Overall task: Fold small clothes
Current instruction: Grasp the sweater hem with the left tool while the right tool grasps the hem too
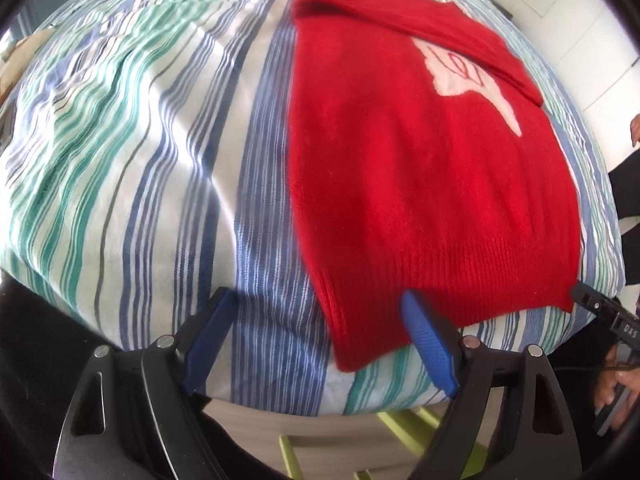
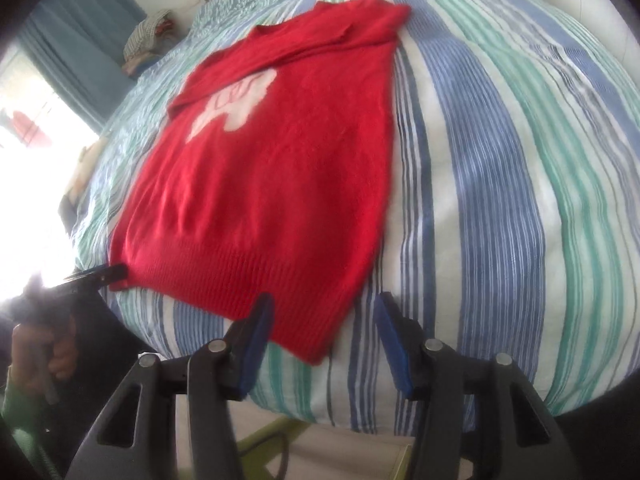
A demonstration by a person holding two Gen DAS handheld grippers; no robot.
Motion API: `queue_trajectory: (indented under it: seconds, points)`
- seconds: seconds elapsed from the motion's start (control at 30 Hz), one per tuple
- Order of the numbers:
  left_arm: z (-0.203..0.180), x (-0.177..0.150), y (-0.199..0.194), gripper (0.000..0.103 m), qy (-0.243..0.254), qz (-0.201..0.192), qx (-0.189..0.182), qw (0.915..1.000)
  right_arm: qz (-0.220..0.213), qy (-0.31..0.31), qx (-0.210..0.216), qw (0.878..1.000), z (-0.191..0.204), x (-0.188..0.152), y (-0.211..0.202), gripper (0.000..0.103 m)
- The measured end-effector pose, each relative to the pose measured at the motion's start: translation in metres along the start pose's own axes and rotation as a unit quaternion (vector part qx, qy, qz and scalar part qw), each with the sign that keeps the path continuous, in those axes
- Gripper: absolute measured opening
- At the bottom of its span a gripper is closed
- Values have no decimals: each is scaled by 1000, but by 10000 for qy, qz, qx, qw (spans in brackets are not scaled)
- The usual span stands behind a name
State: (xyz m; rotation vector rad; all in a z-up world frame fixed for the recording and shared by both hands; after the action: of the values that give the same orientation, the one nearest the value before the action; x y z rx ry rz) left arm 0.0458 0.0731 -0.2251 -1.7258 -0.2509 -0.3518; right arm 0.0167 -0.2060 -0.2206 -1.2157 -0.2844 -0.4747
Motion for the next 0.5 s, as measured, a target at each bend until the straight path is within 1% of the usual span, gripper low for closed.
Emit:
queue_trajectory:
  seconds: [0.03, 0.1, 0.13, 0.2, 0.23, 0.27, 0.3, 0.33, 0.37, 0.43, 0.5]
  points:
    - [0, 0, 2, 86, -30, 37, -1, 10000, 97, 145, 127, 9998, -3, -3, 5, 52]
    - [1, -1, 3, 86, -60, 86, -10, 9999, 311, 499, 553, 9967, -6, -9, 14, 52]
    - [2, 0, 2, 84, -69, 98, -29, 9999, 350, 625, 714, 9949, -7, -11, 16, 52]
    - [1, -1, 2, 78, -120, 162, -151, 9997, 331, 824, 918, 9918, -9, -13, 19, 52]
    - [4, -2, 3, 68, -151, 224, -251, 9993, 340, 920, 997, 9902, -11, -13, 20, 52]
    - [3, -3, 4, 53, -153, 293, -326, 9989, 343, 996, 1063, 9887, -12, -14, 21, 44]
    - [1, -5, 4, 43, -122, 373, -394, 9985, 364, 1019, 1121, 9878, -13, -14, 22, 36]
    - [0, -6, 3, 25, -83, 432, -426, 9981, 398, 997, 1138, 9877, -13, -15, 23, 16]
    - [0, -6, 2, 11, -42, 473, -435, 9979, 412, 960, 1115, 9883, -12, -16, 23, 7]
    - [-1, -7, -3, 5, -50, 492, -465, 9977, 300, 970, 1109, 9886, -12, -14, 17, 6]
    - [0, -6, -10, 4, -136, 475, -539, 9973, 144, 981, 1114, 9888, -10, -11, 8, 6]
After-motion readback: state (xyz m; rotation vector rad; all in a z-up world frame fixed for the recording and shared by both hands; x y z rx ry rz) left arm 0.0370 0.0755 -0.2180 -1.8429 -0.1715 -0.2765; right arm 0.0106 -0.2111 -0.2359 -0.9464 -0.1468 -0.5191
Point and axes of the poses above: each gripper's, at about its wrist camera, not at the fingertips, and y roughly the way its jaws point, z to its left, x to its top, the point moved 4 cm from there along y, roughly the way its jaws point, and after that the axes turned 5 degrees about -z, right-handed, at the moved point
